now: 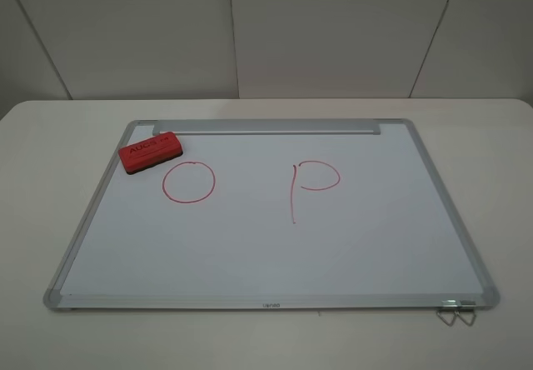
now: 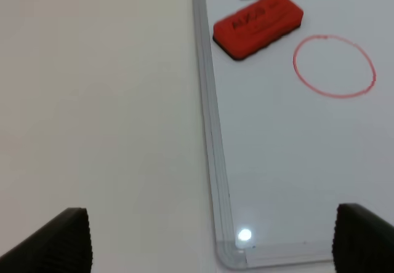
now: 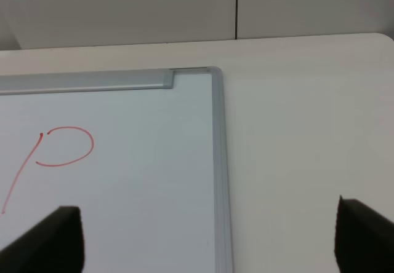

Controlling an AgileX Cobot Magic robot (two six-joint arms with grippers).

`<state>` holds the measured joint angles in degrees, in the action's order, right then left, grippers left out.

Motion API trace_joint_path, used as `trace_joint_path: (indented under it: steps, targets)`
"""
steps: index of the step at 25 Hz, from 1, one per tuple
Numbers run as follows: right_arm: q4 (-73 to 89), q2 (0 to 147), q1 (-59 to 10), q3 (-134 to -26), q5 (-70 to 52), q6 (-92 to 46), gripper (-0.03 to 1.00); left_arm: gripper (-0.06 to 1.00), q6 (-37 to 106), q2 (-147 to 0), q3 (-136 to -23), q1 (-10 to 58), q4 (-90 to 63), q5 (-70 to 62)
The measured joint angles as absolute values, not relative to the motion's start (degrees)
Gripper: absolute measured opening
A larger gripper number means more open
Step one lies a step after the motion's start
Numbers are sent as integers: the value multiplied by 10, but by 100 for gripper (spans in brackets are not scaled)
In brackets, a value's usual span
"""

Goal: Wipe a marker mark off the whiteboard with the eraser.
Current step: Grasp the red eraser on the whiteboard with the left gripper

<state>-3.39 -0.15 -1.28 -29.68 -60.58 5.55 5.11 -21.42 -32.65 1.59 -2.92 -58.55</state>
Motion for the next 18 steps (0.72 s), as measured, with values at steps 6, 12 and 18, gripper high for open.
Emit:
trace_joint_path:
  steps: [6, 12, 18]
  targets:
    - [-34, -1, -13, -297, -606, 55, 72, 77, 155, -436, -422, 16, -90, -584]
    - [-34, -1, -13, -297, -606, 55, 72, 77, 251, -628, -551, 16, -167, -611]
    - [-34, -1, -13, -297, -606, 55, 72, 77, 283, -773, -644, 16, -184, -620]
